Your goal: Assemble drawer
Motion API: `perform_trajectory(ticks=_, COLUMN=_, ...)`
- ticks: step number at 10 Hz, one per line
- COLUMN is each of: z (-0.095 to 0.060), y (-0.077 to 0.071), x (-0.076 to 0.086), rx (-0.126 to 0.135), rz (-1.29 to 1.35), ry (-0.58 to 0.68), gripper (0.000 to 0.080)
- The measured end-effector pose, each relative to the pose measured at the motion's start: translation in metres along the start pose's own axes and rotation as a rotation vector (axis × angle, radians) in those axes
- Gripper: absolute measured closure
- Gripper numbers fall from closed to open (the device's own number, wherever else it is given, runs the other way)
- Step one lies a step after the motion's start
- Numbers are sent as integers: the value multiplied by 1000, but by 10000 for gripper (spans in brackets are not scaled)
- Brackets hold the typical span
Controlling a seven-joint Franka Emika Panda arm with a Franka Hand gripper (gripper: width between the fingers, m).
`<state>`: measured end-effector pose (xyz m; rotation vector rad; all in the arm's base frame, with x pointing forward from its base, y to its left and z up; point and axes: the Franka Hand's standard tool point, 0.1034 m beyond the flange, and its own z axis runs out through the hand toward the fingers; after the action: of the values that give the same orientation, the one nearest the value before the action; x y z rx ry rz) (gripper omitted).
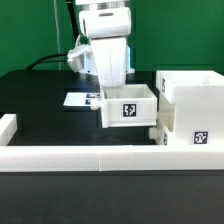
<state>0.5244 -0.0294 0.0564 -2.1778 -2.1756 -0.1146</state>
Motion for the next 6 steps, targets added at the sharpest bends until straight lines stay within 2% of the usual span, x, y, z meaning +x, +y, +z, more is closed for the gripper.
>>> perform_trajectory(ticks=2, z=1, y=1, x=-1, rx=-27, rz=1, ry=-1, gripper=755)
perform_trajectory(ticks=6, z=0, y=13, x=8, rx=-31, rz=-6, ry=-3, gripper=755)
